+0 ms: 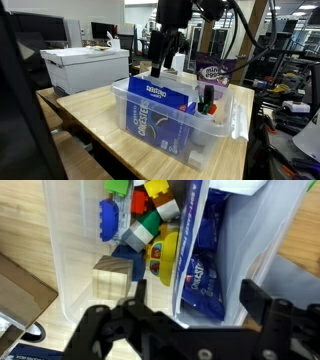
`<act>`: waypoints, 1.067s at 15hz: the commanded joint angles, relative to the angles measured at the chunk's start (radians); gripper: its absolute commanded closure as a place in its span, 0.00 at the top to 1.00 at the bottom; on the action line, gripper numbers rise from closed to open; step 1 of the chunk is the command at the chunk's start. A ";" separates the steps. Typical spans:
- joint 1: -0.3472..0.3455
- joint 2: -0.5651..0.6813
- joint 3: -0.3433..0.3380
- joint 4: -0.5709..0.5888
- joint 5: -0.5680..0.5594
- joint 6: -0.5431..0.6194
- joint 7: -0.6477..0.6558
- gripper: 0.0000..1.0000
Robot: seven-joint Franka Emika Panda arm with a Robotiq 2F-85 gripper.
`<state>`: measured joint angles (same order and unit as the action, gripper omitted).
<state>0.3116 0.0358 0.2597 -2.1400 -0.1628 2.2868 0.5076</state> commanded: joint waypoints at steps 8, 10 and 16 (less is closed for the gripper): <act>0.006 -0.013 0.016 -0.105 -0.090 0.030 0.143 1.00; 0.009 -0.005 0.021 -0.112 -0.080 0.037 0.143 1.00; 0.021 0.014 0.035 -0.145 -0.079 0.098 0.173 1.00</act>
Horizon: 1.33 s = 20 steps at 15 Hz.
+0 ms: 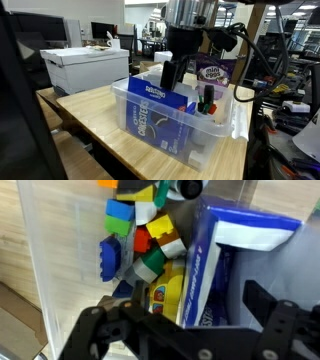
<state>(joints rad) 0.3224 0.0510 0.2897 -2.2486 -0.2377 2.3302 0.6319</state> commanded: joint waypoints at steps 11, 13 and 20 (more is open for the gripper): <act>0.017 0.015 0.000 -0.076 -0.059 0.103 0.115 1.00; 0.018 0.018 -0.001 -0.076 -0.066 0.096 0.121 1.00; 0.016 0.008 -0.004 -0.082 -0.047 0.092 0.125 0.48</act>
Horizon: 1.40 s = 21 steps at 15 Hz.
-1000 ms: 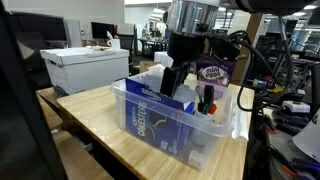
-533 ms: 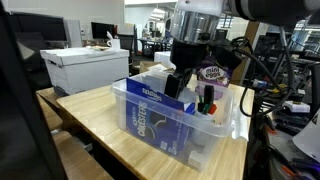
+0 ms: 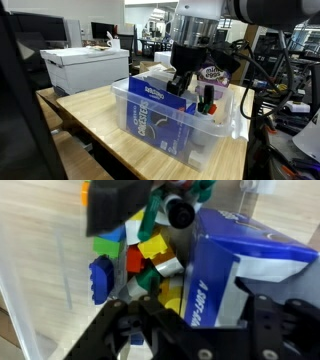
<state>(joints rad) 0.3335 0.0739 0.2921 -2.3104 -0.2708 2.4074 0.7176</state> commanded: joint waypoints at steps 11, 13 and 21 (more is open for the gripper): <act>0.006 -0.024 -0.004 -0.018 0.008 0.011 0.047 0.05; 0.005 -0.027 -0.004 -0.017 0.012 0.009 0.047 0.03; 0.003 -0.029 0.000 -0.009 0.061 0.000 0.032 0.04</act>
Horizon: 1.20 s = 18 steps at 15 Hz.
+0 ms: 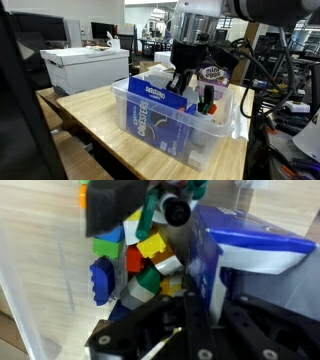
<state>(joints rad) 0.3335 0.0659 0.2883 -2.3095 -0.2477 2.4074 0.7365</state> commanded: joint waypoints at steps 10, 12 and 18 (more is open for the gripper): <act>0.003 -0.020 0.001 0.069 0.036 -0.019 0.015 0.03; 0.004 -0.017 0.002 0.072 0.042 -0.023 0.009 0.03; 0.006 -0.014 0.008 0.055 0.075 -0.021 0.011 0.03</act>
<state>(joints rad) 0.3333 0.0639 0.2906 -2.2410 -0.2021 2.3900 0.7364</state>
